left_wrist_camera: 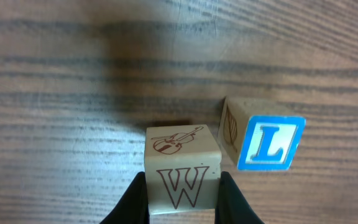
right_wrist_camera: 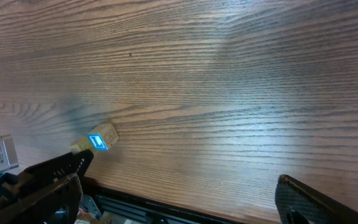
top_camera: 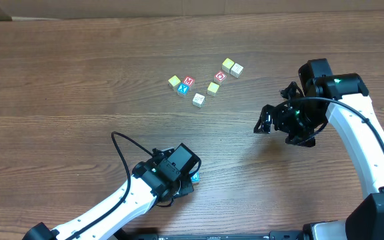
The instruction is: Flip 5 blocks
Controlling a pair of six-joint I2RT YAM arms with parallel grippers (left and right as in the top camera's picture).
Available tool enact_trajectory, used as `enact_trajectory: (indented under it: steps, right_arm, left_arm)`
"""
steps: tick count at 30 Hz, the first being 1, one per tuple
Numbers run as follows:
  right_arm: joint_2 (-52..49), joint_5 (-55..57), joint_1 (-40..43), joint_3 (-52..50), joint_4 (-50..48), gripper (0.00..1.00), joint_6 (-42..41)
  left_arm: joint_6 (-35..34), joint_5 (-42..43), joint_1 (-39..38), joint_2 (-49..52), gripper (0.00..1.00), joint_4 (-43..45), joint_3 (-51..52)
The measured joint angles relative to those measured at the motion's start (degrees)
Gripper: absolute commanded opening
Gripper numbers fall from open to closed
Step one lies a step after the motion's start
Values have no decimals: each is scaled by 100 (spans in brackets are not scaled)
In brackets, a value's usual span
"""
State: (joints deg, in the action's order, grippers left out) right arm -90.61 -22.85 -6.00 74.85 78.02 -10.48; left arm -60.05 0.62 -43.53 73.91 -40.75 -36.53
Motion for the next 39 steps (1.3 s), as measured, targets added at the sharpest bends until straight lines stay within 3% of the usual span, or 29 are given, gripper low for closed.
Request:
enact_trajectory:
  steps: [11,22,39]
  right_arm:
    - [0,-2,0,0,2,100,2]
    - [0,0,2,0,2,100,2]
    - [0,0,2,0,0,100,4]
  left_arm:
    - [0,-90,0,417,6,354,-2]
    - [0,-131,0,439,31,356,0]
    - [42,-219,0,466,37,280,-179]
